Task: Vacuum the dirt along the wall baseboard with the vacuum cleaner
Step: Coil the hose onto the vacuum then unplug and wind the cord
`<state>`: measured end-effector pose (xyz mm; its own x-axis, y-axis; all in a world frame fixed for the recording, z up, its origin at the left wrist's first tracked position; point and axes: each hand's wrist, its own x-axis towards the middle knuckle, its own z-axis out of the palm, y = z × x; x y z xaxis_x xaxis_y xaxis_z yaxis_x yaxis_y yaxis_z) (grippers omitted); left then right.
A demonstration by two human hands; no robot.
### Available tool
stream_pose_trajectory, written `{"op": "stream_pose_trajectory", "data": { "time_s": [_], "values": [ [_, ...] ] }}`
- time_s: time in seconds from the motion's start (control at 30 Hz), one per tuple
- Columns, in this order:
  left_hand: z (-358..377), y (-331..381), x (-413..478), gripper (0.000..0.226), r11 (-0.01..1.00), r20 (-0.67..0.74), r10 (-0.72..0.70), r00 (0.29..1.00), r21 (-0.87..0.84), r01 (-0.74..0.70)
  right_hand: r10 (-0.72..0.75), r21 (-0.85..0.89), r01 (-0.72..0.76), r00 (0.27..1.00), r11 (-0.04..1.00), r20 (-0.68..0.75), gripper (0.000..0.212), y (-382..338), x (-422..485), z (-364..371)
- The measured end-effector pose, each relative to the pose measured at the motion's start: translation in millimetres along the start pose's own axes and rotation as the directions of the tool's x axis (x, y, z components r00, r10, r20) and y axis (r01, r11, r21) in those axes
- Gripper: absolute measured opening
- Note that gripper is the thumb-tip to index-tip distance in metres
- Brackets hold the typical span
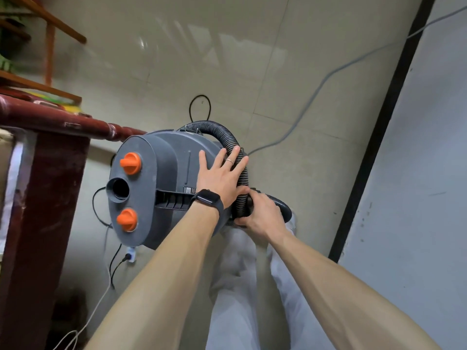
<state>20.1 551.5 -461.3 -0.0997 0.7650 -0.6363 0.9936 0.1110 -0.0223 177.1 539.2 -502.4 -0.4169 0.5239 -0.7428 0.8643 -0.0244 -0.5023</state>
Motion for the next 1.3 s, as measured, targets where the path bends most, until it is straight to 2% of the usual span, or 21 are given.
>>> {"op": "stream_pose_trajectory", "data": {
  "time_s": [0.17,0.33,0.43,0.5,0.57,0.63,0.73,0.87,0.93,1.03,1.1,1.2,1.3],
  "values": [
    [1,5,2,0.075,1.000,0.000,-0.003,1.000,-0.002,0.003,0.013,0.019,-0.015,0.995,1.000,0.097,0.074,4,11,-8],
    [6,-21,-27,0.056,0.991,-0.120,0.129,0.984,-0.017,-0.132,-0.041,0.075,0.037,0.998,0.996,0.053,0.049,3,2,-19],
    [10,-26,-55,0.054,0.994,-0.150,0.026,0.988,-0.100,-0.041,-0.088,0.038,0.087,0.996,0.995,0.007,0.053,-8,-10,-28],
    [12,-27,-72,0.056,0.988,-0.127,-0.076,0.989,-0.140,0.058,-0.171,-0.044,0.171,0.985,0.984,0.011,0.061,-19,-19,-30],
    [15,-28,-86,0.056,0.984,-0.123,-0.142,0.982,-0.128,0.126,-0.202,-0.272,0.222,0.974,0.936,0.102,0.080,-32,-27,-31],
    [19,-33,-100,0.055,0.959,-0.155,-0.254,0.955,-0.169,0.228,-0.221,-0.469,0.263,0.965,0.843,0.144,0.086,-46,-33,-33],
    [24,-43,-123,0.057,0.854,-0.144,-0.452,0.880,-0.354,0.380,-0.379,-0.482,0.433,0.901,0.762,0.210,0.077,-80,-43,-39],
    [32,-52,-155,0.064,0.726,-0.090,-0.522,0.848,-0.569,0.386,-0.558,-0.448,0.633,0.772,0.631,0.303,0.074,-143,-55,-40],
    [41,-57,-173,0.063,0.581,-0.024,-0.612,0.791,-0.692,0.428,-0.612,-0.452,0.693,0.716,0.561,0.337,0.069,-172,-61,-35],
    [57,-67,-209,0.060,0.277,0.130,-0.728,0.673,-0.843,0.461,-0.638,-0.445,0.727,0.680,0.523,0.362,0.067,-209,-70,-29],
    [68,-76,-235,0.059,0.146,0.183,-0.770,0.612,-0.882,0.448,-0.647,-0.441,0.749,0.655,0.493,0.389,0.067,-231,-79,-21],
    [91,-93,-271,0.054,0.029,0.222,-0.823,0.523,-0.902,0.430,-0.668,-0.446,0.793,0.598,0.415,0.442,0.062,-257,-93,3],
    [125,-112,-304,0.052,-0.071,0.305,-0.818,0.487,-0.895,0.441,-0.649,-0.454,0.804,0.586,0.385,0.485,0.055,-275,-108,41]
  ]
}}
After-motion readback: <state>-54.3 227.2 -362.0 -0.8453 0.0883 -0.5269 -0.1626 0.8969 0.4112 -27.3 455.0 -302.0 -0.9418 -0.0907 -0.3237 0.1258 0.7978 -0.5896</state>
